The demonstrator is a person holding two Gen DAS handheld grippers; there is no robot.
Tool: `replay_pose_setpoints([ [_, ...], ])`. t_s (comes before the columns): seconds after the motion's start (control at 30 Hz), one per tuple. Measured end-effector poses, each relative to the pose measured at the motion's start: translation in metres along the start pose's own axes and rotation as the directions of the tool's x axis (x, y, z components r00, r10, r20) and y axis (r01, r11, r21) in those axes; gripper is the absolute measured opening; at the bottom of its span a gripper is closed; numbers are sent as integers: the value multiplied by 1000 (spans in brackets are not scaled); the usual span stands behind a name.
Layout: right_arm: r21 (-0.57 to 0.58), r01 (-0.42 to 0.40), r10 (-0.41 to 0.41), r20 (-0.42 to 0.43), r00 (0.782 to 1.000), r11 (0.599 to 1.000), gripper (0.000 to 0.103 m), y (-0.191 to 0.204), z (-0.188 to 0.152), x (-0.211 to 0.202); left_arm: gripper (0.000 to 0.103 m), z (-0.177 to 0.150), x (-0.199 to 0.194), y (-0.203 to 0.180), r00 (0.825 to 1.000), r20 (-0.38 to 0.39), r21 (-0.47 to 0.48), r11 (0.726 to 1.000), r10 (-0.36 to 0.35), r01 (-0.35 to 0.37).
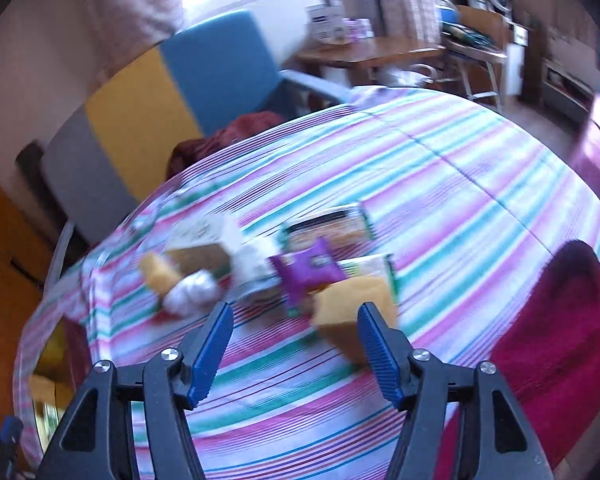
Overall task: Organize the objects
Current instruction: 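Move both tools back toward the remaining items on the cloth, then grasp the large yellow sponge with the right tool while the left tool grasps a smaller sponge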
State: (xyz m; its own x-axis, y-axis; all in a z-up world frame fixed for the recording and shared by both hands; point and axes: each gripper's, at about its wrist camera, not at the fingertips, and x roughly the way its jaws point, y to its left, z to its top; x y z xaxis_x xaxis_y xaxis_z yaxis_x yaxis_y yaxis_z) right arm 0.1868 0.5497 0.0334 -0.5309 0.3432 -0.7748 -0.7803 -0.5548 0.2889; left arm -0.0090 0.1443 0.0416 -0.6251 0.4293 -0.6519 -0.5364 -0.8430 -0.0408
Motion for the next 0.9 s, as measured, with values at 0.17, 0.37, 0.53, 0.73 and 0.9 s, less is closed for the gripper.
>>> replay_pose_setpoints([
  [0.17,-36,36,-39,-86,996,999,73,-6,1,26,75,9,14,-50,995,-34,83,992,-92,94],
  [0.37,-26,68,-71,-154,985,997,73,-8,-2,51,76,14,27,-94,984,-70,144,975,-163,172],
  [0.53,13,100,-96,-179,979,995,73,-17,-1,66,77,15,35,-112,977,-97,160,966,-191,204],
  [0.73,21,113,-109,-146,983,993,50,-19,-2,64,77,15,53,-124,969,-139,162,960,-206,228],
  [0.9,79,62,-61,-24,998,995,49,-28,3,41,76,15,76,-132,957,-195,128,961,-216,244],
])
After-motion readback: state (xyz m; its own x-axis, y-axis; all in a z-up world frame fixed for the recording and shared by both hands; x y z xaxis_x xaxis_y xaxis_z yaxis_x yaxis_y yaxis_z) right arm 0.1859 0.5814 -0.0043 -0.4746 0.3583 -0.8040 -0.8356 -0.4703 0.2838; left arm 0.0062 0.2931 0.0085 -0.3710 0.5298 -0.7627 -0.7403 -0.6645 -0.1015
